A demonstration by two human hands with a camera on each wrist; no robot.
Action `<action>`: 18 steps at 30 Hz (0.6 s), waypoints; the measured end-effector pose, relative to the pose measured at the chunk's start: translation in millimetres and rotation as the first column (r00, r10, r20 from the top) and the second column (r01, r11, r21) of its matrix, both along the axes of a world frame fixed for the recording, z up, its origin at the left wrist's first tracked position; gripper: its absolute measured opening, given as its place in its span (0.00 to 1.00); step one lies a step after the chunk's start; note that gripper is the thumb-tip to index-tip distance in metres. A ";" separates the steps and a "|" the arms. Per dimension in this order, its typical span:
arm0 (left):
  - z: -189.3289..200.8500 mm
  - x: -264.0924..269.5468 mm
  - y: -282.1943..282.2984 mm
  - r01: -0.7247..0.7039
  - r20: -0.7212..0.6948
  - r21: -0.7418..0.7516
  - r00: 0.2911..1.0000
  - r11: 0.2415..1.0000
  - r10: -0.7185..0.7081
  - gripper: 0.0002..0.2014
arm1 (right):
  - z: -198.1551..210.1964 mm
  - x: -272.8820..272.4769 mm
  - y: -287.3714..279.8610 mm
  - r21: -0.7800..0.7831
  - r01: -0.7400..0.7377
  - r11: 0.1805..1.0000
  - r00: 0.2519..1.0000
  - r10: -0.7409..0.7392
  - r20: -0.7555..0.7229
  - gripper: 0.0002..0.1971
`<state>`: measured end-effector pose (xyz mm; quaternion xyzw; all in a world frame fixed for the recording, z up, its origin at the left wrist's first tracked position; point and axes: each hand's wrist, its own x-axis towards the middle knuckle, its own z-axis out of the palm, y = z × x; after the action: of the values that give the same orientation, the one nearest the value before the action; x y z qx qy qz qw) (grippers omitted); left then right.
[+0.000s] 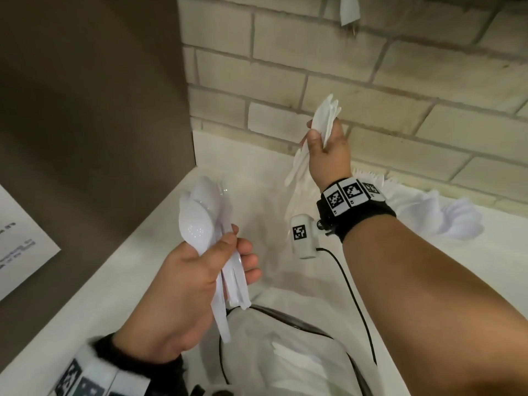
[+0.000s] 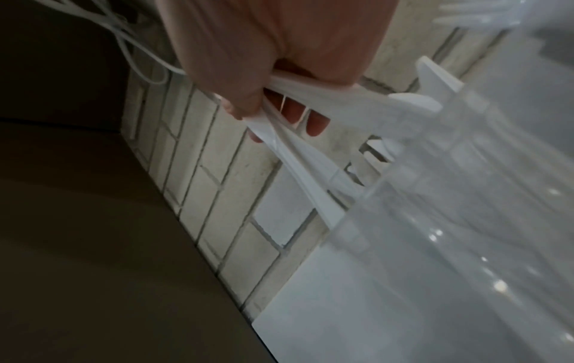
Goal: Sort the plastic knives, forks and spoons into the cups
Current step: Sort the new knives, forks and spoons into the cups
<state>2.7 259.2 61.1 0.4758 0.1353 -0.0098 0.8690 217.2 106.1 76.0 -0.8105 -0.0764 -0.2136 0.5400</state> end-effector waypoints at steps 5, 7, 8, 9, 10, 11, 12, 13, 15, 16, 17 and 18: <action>-2.7 0.4 -2.3 0.000 -0.008 -0.003 1.000 1.000 0.000 0.04 | -15.9 3.6 -5.2 0.149 0.019 0.989 0.982 0.009 -0.189 0.14; -2.8 0.2 -2.4 0.005 -0.004 -0.005 1.000 1.000 -0.005 0.04 | -19.2 3.8 -10.3 0.231 0.064 0.971 0.974 -0.010 -0.226 0.21; -3.0 0.1 -2.5 0.007 -0.002 -0.007 1.000 1.000 -0.007 0.04 | -19.9 3.8 -13.0 0.259 0.075 0.963 0.975 -0.017 -0.220 0.25; -3.4 0.2 -2.7 0.009 -0.001 -0.010 1.000 1.000 -0.009 0.04 | -20.4 2.8 -15.0 0.257 0.081 0.963 0.980 -0.030 -0.199 0.27; -3.7 0.2 -3.4 0.012 -0.002 -0.013 1.000 1.000 -0.012 0.04 | -20.1 1.5 -16.6 0.220 0.087 0.972 0.982 -0.048 -0.180 0.27; -4.4 0.4 -4.4 0.017 -0.004 -0.014 1.000 1.000 -0.017 0.04 | -20.2 1.4 -18.5 0.151 0.094 0.984 0.983 -0.067 -0.172 0.24; -4.9 0.5 -5.7 0.023 -0.008 -0.013 1.000 1.000 -0.023 0.04 | -20.2 2.2 -19.9 0.041 0.094 0.995 0.981 -0.085 -0.175 0.21; -5.6 0.6 -7.3 0.028 -0.013 -0.011 1.000 1.000 -0.028 0.04 | -19.6 2.7 -20.3 -0.100 0.083 0.992 0.976 -0.101 -0.192 0.18; -5.9 0.6 -10.5 0.039 -0.018 -0.011 0.999 0.999 -0.039 0.05 | -18.1 3.9 -19.8 -0.296 0.047 0.954 0.971 -0.113 -0.211 0.17; -5.4 0.5 -12.0 0.049 -0.015 -0.012 0.999 0.999 -0.049 0.05 | -17.4 4.5 -19.3 -0.319 0.025 0.947 0.973 -0.097 -0.211 0.19; -4.8 0.6 -13.3 0.062 -0.011 -0.011 0.998 0.998 -0.062 0.05 | -16.2 4.3 -18.7 -0.325 0.005 0.946 0.976 -0.075 -0.204 0.22; -3.9 0.6 -14.3 0.076 -0.007 -0.009 0.997 0.997 -0.076 0.05 | -14.9 3.4 -17.4 -0.345 -0.007 0.938 0.979 -0.064 -0.194 0.25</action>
<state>3.2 244.9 57.2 0.4769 0.1203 -0.0454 0.8695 220.5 88.7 61.1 -0.9109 -0.0454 -0.1213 0.3917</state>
